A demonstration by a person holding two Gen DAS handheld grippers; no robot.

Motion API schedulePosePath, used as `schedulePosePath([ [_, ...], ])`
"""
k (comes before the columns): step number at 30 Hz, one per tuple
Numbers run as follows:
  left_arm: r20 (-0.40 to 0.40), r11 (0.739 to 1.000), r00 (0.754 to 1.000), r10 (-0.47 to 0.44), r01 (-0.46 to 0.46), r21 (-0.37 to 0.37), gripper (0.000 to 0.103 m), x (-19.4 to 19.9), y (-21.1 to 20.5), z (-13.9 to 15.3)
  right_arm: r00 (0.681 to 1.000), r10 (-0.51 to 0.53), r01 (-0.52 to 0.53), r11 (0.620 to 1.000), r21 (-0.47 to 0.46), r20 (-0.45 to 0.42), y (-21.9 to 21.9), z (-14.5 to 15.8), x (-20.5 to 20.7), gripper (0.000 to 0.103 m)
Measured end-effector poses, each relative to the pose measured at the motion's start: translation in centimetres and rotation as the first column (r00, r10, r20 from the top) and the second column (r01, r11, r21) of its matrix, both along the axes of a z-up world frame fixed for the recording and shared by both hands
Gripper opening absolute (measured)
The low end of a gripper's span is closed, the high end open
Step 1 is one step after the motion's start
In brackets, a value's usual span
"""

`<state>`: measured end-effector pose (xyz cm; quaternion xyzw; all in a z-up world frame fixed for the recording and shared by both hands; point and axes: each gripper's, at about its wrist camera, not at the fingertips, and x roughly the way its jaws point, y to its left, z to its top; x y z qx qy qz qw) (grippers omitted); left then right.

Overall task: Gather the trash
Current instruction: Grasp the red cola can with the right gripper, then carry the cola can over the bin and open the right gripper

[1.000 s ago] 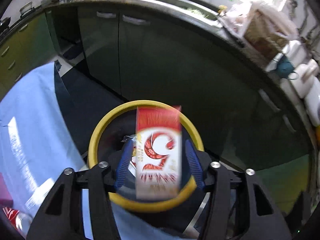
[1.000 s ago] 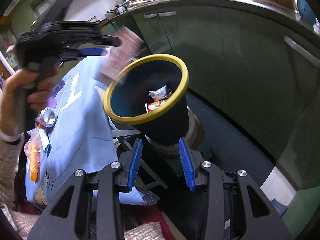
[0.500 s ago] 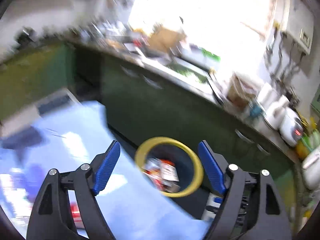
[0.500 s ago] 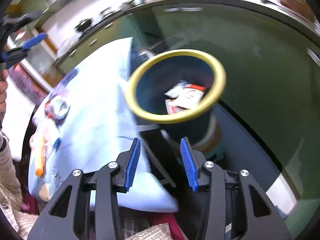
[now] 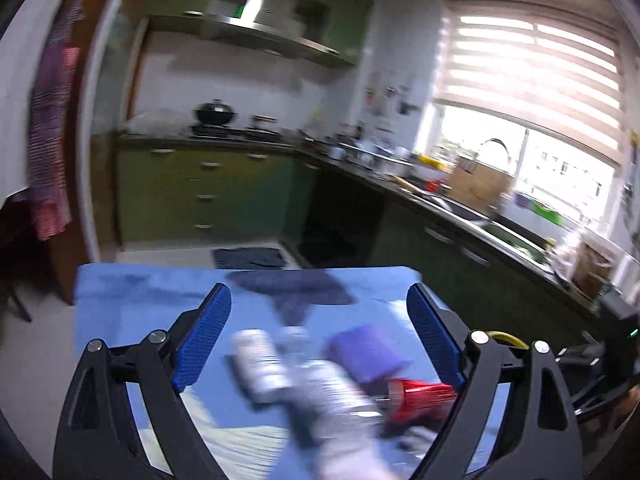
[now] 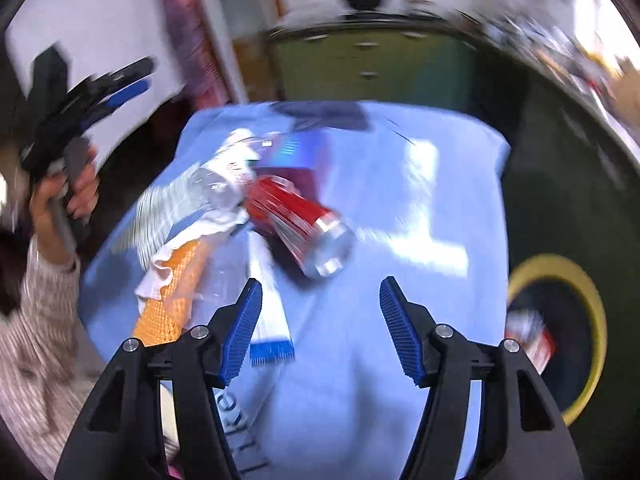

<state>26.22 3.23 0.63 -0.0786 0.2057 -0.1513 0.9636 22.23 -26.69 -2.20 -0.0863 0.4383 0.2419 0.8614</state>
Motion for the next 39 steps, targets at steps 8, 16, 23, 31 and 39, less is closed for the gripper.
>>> schedulePosePath([
  [8, -0.025, 0.996, 0.998, 0.058, -0.059, -0.070, 0.087, 0.6, 5.3, -3.2, 0.966, 0.213, -0.245, 0.937, -0.248, -0.149, 5.6, -2.4, 6.3, 0.061],
  [16, -0.060, 0.999, 0.998, -0.004, 0.001, -0.046, 0.088, 0.8, 4.1, -4.7, 0.914, 0.274, -0.370, 0.867, -0.335, -0.300, 8.1, -6.4, 9.4, 0.060],
  [23, -0.072, 0.999, 0.997, -0.041, 0.040, -0.022, 0.088, 0.8, 3.0, -5.4, 0.912, 0.247, -0.353, 0.878, -0.322, -0.326, 7.8, -7.9, 10.4, 0.056],
  [31, -0.063, 0.999, 0.997, -0.037, 0.036, -0.031, 0.088, 0.7, 3.2, -5.4, 0.948, 0.161, -0.240, 0.927, -0.287, -0.273, 4.1, -6.9, 10.8, 0.054],
  [39, -0.060, 0.999, 0.997, -0.045, 0.044, -0.022, 0.088, 0.8, 2.9, -5.7, 0.978, 0.019, -0.076, 0.960, -0.268, -0.206, -3.4, -3.3, 7.9, 0.053],
])
